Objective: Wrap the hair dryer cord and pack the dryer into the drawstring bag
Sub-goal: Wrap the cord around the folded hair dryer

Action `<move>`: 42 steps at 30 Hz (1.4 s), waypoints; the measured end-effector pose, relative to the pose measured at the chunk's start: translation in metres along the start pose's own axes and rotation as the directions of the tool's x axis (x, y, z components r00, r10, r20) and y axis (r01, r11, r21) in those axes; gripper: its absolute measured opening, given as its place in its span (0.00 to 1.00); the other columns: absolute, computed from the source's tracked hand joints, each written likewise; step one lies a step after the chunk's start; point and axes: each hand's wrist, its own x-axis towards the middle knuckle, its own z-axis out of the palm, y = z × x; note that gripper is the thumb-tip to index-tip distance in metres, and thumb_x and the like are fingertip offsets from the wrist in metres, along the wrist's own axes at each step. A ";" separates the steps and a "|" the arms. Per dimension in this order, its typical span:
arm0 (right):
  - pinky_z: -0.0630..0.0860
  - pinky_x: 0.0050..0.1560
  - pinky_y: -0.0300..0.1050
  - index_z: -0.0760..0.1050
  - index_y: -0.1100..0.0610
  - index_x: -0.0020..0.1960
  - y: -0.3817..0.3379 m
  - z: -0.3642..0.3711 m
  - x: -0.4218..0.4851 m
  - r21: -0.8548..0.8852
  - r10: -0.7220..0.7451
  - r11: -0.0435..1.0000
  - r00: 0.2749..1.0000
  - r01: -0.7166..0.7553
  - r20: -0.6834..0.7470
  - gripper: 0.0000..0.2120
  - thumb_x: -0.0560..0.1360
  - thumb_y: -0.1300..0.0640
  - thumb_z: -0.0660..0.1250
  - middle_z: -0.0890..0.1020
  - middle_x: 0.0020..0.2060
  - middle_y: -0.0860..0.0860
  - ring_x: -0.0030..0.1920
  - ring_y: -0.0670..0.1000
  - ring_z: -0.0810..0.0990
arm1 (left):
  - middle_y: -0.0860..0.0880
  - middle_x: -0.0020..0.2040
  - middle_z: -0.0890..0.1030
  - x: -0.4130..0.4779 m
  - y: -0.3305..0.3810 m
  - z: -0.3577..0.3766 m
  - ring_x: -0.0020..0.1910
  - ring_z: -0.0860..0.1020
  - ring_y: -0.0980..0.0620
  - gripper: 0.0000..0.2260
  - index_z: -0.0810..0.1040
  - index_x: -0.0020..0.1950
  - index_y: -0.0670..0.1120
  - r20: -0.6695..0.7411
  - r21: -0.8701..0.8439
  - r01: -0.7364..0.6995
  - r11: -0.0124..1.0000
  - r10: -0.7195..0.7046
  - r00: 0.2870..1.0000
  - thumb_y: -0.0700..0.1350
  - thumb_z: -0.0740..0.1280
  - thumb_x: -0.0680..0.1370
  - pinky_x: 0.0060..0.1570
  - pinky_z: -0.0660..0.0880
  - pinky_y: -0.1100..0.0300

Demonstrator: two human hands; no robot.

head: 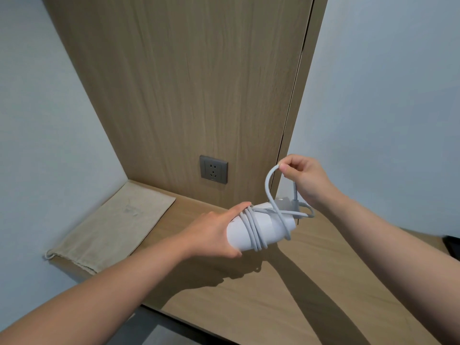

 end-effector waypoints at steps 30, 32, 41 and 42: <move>0.71 0.42 0.49 0.82 0.63 0.43 0.003 0.019 -0.026 -0.744 -0.104 0.558 0.921 0.367 0.376 0.11 0.74 0.56 0.66 0.83 0.41 0.57 0.43 0.58 0.77 | 0.47 0.42 0.77 -0.004 -0.007 0.003 0.41 0.75 0.45 0.46 0.33 0.73 0.65 -0.204 0.396 -0.184 0.899 0.282 0.938 0.61 0.65 0.68 0.39 0.65 0.56; 0.70 0.40 0.47 0.82 0.62 0.42 0.000 0.021 -0.024 -0.759 -0.094 0.540 0.922 0.364 0.376 0.11 0.74 0.55 0.67 0.82 0.41 0.57 0.43 0.57 0.77 | 0.46 0.39 0.77 -0.005 -0.009 0.003 0.37 0.75 0.44 0.48 0.34 0.74 0.65 -0.212 0.402 -0.214 0.890 0.318 0.924 0.59 0.66 0.66 0.36 0.68 0.56; 0.68 0.34 0.41 0.78 0.57 0.40 0.002 0.027 -0.011 -0.789 0.087 0.536 0.910 0.300 0.405 0.12 0.69 0.48 0.73 0.80 0.37 0.51 0.38 0.52 0.75 | 0.47 0.47 0.77 -0.011 -0.011 0.006 0.45 0.76 0.46 0.46 0.32 0.68 0.73 -0.093 0.278 -0.191 0.942 0.224 0.970 0.59 0.67 0.68 0.37 0.66 0.58; 0.70 0.35 0.42 0.79 0.56 0.40 0.002 0.023 -0.009 -0.760 0.124 0.590 0.900 0.272 0.418 0.12 0.69 0.48 0.73 0.79 0.36 0.50 0.38 0.51 0.76 | 0.48 0.51 0.77 -0.011 -0.013 0.010 0.49 0.76 0.46 0.46 0.32 0.67 0.74 -0.079 0.236 -0.158 0.959 0.182 0.980 0.60 0.67 0.68 0.39 0.66 0.58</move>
